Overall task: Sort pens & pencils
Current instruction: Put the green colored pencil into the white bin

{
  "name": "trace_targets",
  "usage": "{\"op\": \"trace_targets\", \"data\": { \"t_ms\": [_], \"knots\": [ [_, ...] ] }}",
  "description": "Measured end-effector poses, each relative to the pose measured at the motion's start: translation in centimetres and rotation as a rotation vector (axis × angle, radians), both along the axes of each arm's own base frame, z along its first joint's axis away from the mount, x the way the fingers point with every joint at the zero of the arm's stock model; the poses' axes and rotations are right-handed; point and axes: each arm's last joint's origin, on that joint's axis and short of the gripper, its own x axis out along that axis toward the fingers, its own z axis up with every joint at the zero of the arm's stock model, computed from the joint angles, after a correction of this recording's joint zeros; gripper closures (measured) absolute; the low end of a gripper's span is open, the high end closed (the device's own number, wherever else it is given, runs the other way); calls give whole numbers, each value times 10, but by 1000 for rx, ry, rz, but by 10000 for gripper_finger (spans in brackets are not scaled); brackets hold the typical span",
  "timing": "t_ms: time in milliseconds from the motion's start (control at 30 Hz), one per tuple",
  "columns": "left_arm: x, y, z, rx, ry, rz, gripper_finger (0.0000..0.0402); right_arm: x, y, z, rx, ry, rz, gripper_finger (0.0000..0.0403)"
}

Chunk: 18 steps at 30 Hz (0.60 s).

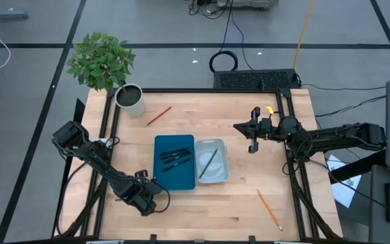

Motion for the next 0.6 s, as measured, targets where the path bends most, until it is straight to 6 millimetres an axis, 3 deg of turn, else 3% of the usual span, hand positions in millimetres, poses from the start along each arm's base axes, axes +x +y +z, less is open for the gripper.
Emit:
{"op": "trace_targets", "data": {
  "t_ms": [600],
  "knots": [
    [-5, 1, 50, -157, -98, -92, 401, 0, 0, -2, 5, 20, 0, 403]
  ]
}}
